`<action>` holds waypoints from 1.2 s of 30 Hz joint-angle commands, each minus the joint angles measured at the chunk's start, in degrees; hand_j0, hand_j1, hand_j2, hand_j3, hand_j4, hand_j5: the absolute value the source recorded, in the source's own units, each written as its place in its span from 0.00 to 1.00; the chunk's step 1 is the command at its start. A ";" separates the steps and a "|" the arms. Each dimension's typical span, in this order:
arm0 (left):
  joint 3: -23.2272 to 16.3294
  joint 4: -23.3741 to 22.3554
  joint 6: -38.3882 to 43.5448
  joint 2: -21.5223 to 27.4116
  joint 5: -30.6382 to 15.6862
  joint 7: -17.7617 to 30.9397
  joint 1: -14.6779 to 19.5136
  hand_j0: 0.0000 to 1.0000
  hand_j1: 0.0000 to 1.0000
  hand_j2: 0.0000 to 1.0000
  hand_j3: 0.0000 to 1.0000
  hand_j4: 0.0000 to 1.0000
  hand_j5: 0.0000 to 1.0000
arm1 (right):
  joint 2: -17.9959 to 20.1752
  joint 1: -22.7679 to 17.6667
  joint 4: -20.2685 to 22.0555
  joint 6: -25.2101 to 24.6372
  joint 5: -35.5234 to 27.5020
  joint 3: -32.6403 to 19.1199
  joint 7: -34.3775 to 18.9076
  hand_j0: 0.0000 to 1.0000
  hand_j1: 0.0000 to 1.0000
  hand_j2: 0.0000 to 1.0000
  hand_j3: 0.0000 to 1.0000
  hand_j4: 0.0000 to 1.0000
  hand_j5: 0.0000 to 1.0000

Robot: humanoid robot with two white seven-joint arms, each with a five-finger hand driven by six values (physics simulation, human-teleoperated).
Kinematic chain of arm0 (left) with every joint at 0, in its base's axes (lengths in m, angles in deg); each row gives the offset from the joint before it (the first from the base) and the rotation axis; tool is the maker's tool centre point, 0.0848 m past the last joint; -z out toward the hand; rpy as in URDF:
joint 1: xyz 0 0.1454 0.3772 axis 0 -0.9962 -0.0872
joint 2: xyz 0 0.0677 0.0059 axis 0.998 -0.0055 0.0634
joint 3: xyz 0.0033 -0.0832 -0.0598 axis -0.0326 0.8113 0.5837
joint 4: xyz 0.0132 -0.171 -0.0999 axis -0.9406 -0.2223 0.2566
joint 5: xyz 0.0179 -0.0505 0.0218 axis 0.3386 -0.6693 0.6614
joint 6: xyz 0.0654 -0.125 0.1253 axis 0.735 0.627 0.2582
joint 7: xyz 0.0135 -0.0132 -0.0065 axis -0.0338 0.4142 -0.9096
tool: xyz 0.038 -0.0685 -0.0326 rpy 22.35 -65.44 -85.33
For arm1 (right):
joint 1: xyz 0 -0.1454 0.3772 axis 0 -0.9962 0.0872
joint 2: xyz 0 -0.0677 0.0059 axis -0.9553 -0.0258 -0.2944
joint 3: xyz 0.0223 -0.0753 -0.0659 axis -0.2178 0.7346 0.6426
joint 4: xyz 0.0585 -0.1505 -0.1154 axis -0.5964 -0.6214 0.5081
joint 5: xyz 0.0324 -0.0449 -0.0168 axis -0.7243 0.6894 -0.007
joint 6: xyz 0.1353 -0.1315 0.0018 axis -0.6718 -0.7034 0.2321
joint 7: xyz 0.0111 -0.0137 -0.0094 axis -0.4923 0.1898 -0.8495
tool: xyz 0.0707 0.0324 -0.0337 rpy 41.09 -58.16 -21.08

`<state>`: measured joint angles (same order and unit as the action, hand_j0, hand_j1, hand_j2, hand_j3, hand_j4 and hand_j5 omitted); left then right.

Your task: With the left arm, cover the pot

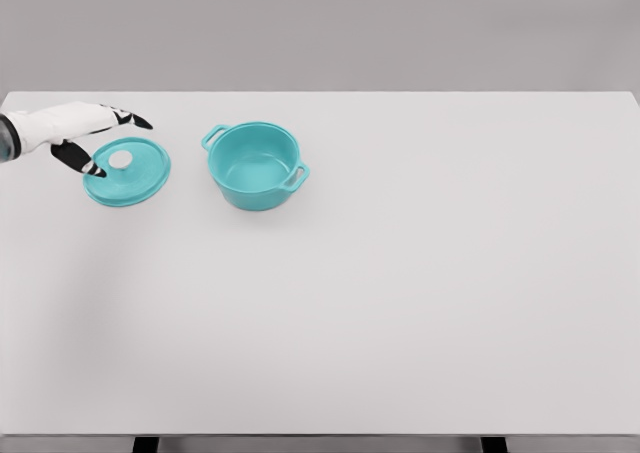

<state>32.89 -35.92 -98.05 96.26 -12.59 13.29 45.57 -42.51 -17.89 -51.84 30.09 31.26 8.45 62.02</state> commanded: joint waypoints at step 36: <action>-0.06 -5.91 0.14 -2.94 1.64 -0.08 0.44 0.73 0.73 0.73 0.73 0.73 0.73 | 0.00 0.00 -0.05 0.00 0.00 0.00 -0.01 1.00 1.00 1.00 1.00 1.00 1.00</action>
<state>32.76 -41.85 -97.97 93.26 -10.83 13.32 46.01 -42.51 -17.89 -51.83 30.09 31.26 8.45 62.02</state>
